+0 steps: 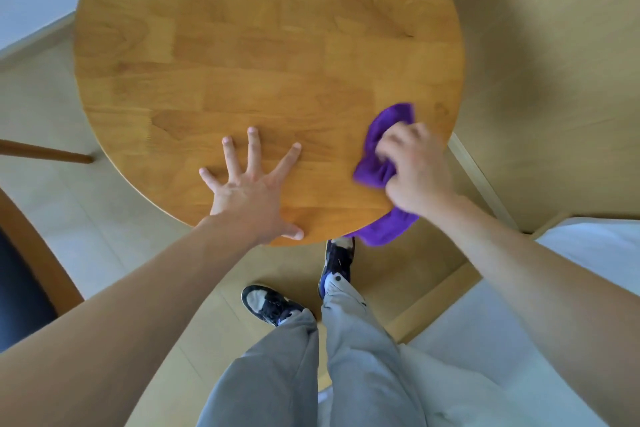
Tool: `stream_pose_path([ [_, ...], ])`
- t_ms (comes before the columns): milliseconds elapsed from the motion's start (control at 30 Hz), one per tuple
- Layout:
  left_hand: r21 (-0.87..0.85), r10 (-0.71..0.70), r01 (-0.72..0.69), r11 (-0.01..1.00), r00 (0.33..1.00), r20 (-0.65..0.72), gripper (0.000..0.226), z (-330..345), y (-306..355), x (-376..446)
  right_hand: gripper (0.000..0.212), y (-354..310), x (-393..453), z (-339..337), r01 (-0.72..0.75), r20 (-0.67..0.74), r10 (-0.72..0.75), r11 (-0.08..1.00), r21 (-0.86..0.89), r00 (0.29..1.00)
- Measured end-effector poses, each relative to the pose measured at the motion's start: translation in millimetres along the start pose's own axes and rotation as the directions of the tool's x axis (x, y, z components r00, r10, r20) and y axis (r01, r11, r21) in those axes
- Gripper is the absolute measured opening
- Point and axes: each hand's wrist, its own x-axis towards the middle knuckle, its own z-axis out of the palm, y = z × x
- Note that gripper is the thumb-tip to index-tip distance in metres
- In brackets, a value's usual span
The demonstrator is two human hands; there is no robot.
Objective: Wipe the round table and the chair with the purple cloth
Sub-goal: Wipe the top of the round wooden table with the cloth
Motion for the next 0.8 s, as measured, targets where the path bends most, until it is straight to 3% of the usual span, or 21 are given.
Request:
stream_pose_path([
  [33,0.000,-0.007,0.007,1.000,1.000,0.006,0.142,-1.2,1.0,0.1,0.029,7.6,8.8,-4.8,-0.192,-0.059,0.195,0.980,0.052,0.979],
  [100,0.001,-0.019,0.019,1.000,1.000,0.012,0.144,-2.2,2.5,0.7,0.024,3.2,24.2,-8.0,-0.491,-0.119,0.499,0.866,0.092,0.858],
  [167,-0.002,-0.026,0.026,1.000,1.000,0.013,0.145,-2.7,3.2,1.6,0.020,-21.9,29.0,-5.9,-0.565,-0.141,0.564,0.824,0.032,0.814],
  [233,-0.011,-0.028,0.028,1.000,1.000,0.011,0.146,-2.9,3.4,2.0,0.023,-53.0,14.7,3.1,-0.440,-0.071,0.437,0.897,-0.036,0.897],
  [333,0.001,-0.038,0.038,0.999,0.999,0.002,0.145,-2.8,3.6,1.1,0.031,-83.4,-23.6,18.2,-0.039,0.071,0.042,0.998,-0.049,0.997],
  [433,0.009,-0.045,0.045,0.999,0.999,-0.007,0.144,-1.7,4.9,0.9,0.024,-64.6,-32.6,20.8,0.289,0.118,-0.293,0.956,0.052,0.949],
  [500,0.000,-0.047,0.047,0.999,0.999,-0.020,0.144,-1.6,4.3,1.1,0.026,-38.6,-15.0,14.4,0.367,0.145,-0.374,0.927,0.071,0.916],
  [567,-0.013,-0.047,0.047,0.999,0.999,-0.011,0.144,-2.4,4.5,0.6,0.027,-9.8,9.8,3.9,0.244,0.070,-0.248,0.968,0.062,0.966],
  [633,-0.014,-0.059,0.059,0.998,0.998,0.009,0.144,-4.1,7.3,-0.7,0.023,18.8,31.8,-5.3,-0.028,-0.070,0.035,0.994,0.106,0.997],
  [700,-0.044,-0.077,0.077,0.996,0.997,0.003,0.139,-10.6,12.8,1.1,0.017,34.4,46.6,-10.0,-0.303,-0.155,0.327,0.940,0.160,0.932],
  [800,-0.168,-0.053,0.035,0.985,0.993,-0.105,0.127,-32.7,29.2,18.0,0.021,21.3,54.0,-6.8,-0.485,-0.179,0.496,0.869,0.101,0.850],
])
